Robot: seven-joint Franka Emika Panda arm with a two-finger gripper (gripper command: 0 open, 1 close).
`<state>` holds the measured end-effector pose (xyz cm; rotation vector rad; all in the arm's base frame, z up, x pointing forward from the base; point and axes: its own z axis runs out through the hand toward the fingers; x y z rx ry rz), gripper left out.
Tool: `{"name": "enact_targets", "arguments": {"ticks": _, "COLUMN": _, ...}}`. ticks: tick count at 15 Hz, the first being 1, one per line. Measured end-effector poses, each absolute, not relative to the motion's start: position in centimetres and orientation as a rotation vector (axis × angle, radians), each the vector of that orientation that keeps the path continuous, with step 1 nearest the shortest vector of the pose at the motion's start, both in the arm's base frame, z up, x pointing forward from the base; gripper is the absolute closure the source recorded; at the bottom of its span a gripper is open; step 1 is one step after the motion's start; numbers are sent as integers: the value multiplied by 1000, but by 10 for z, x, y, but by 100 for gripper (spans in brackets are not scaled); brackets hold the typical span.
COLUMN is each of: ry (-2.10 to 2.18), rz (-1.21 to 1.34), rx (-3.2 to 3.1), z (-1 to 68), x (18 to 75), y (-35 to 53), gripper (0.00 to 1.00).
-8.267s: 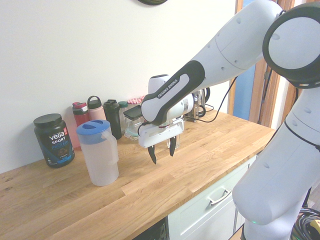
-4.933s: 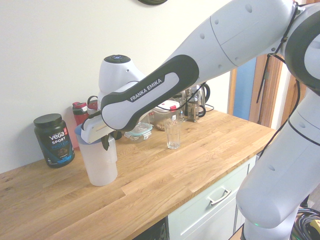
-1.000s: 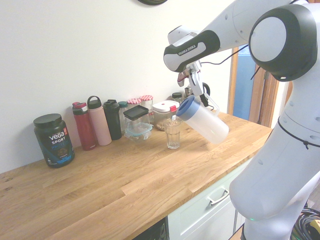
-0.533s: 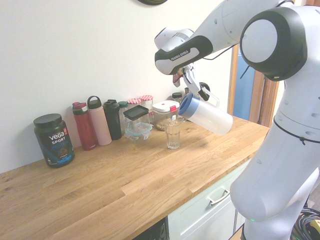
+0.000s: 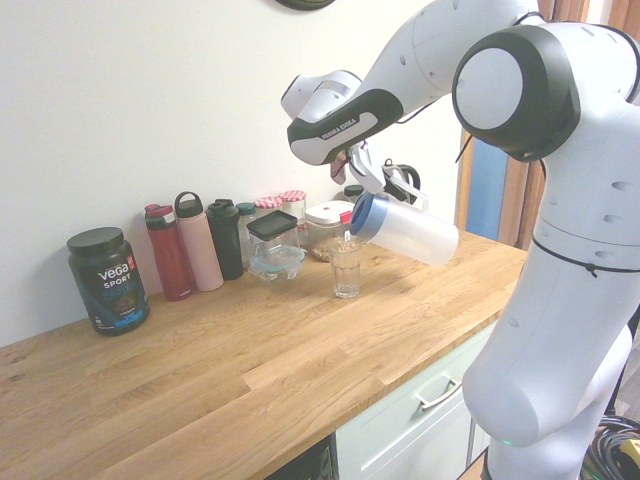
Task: Pour me some water
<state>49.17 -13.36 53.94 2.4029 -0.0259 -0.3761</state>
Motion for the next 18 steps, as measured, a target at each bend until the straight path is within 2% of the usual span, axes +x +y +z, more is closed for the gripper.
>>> {"name": "enact_targets", "arguments": {"ticks": 6, "ry": -119, "rz": -273, "rx": 2571, "z": 567, "x": 476, "y": -143, "gripper": 100}}
{"name": "enact_targets", "arguments": {"ticks": 9, "ry": -201, "rz": -155, "rx": 2736, "z": 592, "x": 443, "y": -181, "gripper": 100}}
{"name": "enact_targets", "arguments": {"ticks": 18, "ry": -553, "rz": 295, "rx": 3016, "z": 589, "x": 336, "y": -250, "gripper": 100}}
